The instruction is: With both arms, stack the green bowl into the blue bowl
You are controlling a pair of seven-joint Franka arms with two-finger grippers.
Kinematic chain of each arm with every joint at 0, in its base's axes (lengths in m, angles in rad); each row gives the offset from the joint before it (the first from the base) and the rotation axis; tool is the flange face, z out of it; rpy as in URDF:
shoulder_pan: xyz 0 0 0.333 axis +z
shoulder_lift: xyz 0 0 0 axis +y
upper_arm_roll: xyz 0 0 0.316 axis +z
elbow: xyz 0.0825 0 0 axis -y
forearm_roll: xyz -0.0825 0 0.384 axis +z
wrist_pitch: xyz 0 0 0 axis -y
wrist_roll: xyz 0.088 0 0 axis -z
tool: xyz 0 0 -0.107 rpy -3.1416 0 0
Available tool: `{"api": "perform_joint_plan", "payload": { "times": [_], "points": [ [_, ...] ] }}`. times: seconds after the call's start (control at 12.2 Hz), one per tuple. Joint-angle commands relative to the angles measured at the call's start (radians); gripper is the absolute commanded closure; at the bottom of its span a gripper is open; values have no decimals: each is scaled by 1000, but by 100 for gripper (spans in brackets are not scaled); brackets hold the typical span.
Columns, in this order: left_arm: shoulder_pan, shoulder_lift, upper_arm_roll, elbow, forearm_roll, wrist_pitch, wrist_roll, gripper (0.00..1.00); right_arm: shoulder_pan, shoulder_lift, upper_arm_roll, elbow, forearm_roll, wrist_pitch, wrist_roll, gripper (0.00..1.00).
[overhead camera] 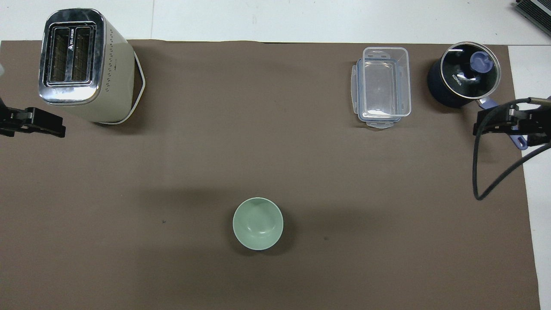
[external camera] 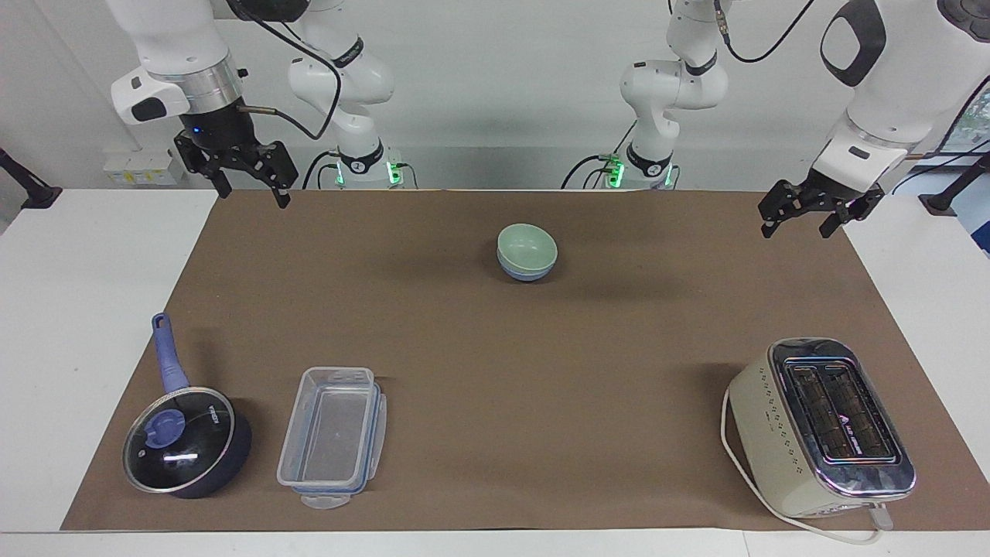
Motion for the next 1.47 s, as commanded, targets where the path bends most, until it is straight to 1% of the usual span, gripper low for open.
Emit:
{"api": "perform_joint_plan", "payload": {
  "times": [0.0, 0.74, 1.23, 1.31, 1.39],
  "points": [
    [6, 0, -5, 3, 21, -4, 8, 0, -10, -5, 9, 4, -4, -29, -40, 0],
    [6, 0, -5, 1, 21, -4, 8, 0, -7, -32, 11, -36, 9, -40, -42, 0],
    [6, 0, -5, 1, 21, -4, 8, 0, -5, 12, 9, -22, 4, 8, -39, 0],
    [6, 0, -5, 1, 21, -4, 8, 0, -7, 21, 11, -25, 9, 35, -33, 0],
    [6, 0, -5, 3, 21, -4, 8, 0, -8, 15, 9, -33, 10, 46, -32, 0]
  ]
}}
